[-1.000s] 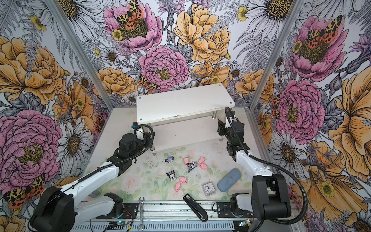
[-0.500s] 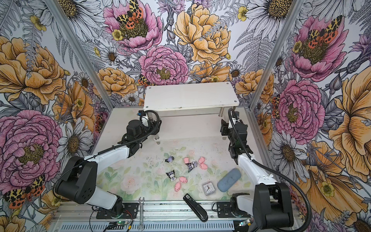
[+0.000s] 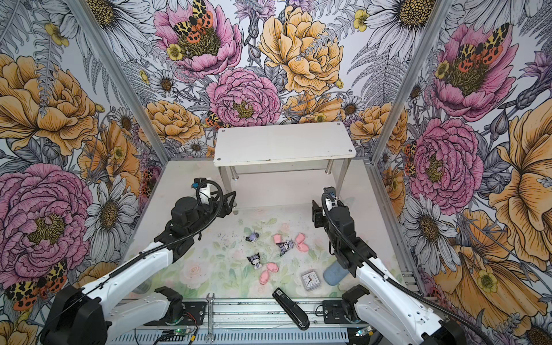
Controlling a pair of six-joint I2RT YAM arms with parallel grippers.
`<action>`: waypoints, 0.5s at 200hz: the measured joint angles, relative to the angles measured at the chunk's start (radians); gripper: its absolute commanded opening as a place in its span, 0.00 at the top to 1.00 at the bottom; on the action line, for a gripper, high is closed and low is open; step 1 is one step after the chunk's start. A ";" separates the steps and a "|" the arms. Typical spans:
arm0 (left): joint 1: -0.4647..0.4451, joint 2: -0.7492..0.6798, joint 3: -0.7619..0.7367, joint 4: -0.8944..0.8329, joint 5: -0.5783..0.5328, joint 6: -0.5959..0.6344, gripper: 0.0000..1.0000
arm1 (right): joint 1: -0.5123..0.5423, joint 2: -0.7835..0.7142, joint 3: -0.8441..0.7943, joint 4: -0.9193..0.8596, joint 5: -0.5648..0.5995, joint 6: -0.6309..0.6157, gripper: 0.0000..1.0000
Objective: Place and organize the plastic toys onto the shelf
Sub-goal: 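Move the right gripper toward the purple figure while the left arm advances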
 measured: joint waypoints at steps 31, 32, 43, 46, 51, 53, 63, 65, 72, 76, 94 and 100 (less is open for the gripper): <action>-0.045 -0.119 -0.098 -0.054 -0.048 -0.017 0.23 | 0.190 0.097 0.009 -0.026 0.066 0.015 0.43; -0.045 -0.122 -0.101 -0.055 -0.050 -0.018 0.23 | 0.194 0.102 0.010 -0.026 0.067 0.015 0.43; -0.052 -0.156 -0.140 -0.065 -0.066 -0.037 0.23 | 0.250 0.193 0.035 -0.029 0.072 0.013 0.44; -0.053 -0.166 -0.151 -0.069 -0.072 -0.040 0.23 | 0.263 0.221 0.042 -0.028 0.070 0.012 0.44; -0.056 -0.180 -0.169 -0.074 -0.080 -0.048 0.23 | 0.288 0.269 0.056 -0.029 0.067 0.012 0.44; -0.056 -0.184 -0.174 -0.076 -0.083 -0.051 0.23 | 0.296 0.290 0.063 -0.029 0.064 0.011 0.44; -0.064 -0.209 -0.202 -0.085 -0.101 -0.066 0.23 | 0.325 0.357 0.084 -0.026 0.046 0.011 0.44; -0.065 -0.213 -0.207 -0.086 -0.105 -0.066 0.23 | 0.331 0.374 0.090 -0.025 0.042 0.012 0.44; -0.071 -0.227 -0.220 -0.090 -0.115 -0.074 0.23 | 0.344 0.414 0.101 -0.015 0.023 0.014 0.44; -0.074 -0.233 -0.227 -0.092 -0.120 -0.077 0.23 | 0.348 0.432 0.106 -0.007 0.010 0.016 0.44; -0.084 -0.256 -0.246 -0.105 -0.140 -0.092 0.23 | 0.354 0.505 0.118 0.046 -0.052 0.035 0.44; -0.085 -0.259 -0.249 -0.106 -0.144 -0.095 0.23 | 0.354 0.525 0.123 0.061 -0.071 0.042 0.44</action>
